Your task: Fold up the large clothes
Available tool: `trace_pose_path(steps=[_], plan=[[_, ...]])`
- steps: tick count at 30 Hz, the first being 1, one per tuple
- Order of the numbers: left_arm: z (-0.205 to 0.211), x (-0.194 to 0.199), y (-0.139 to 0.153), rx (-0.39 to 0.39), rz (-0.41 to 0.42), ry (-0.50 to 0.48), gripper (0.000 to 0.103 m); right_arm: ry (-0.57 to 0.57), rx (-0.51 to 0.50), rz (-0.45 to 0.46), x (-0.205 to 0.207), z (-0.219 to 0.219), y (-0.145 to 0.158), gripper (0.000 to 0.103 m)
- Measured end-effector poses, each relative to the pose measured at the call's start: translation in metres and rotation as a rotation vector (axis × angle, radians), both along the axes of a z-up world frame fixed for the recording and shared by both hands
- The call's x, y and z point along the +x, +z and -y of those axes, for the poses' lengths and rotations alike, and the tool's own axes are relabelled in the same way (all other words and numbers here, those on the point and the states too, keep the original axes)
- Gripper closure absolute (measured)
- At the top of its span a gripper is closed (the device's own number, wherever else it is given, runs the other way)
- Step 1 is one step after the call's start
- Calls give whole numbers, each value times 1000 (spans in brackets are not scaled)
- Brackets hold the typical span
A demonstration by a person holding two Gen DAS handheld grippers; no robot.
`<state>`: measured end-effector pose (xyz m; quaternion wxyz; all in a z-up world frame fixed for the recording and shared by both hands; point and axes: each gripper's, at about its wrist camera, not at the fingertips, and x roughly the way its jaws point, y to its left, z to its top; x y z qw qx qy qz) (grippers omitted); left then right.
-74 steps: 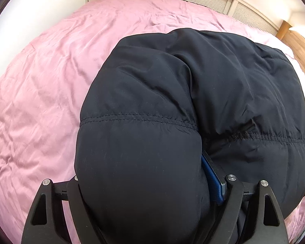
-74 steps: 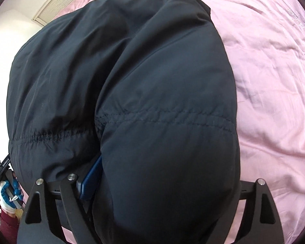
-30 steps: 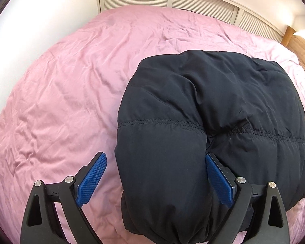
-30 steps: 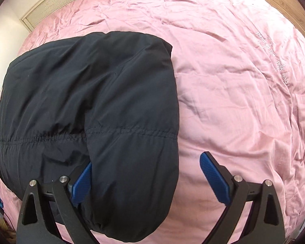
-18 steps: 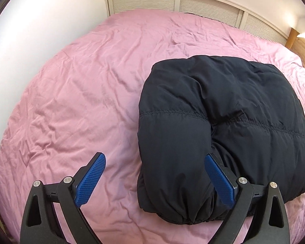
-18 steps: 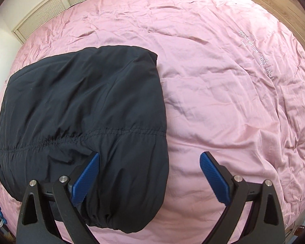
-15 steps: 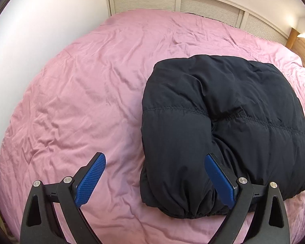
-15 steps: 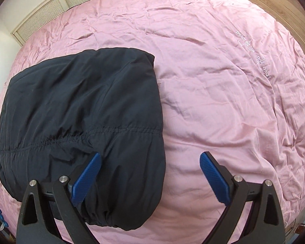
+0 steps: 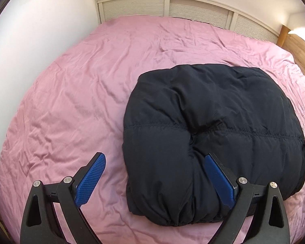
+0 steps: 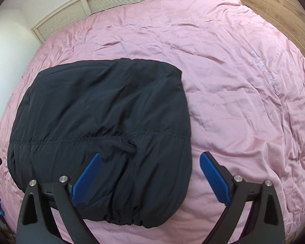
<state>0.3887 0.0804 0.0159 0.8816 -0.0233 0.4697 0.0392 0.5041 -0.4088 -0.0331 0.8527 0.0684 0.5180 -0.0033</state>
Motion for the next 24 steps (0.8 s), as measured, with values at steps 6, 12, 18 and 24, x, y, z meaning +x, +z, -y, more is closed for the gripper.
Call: trace_pose_path(steps=[6,12,18,24], plan=[[50,31,-10,-26,5,-117,6,127,4,34,11,-50,1,5],[82,63,-33,-30,-10,-199,6,251,41,69,28,-91,-2,5],[58,87,-70,-76,-52,-171,1,332,40,8,42,-99,-46,5],[30,93,-80,-61,-59,-156,1,282,60,-17,45,-53,-69,2]])
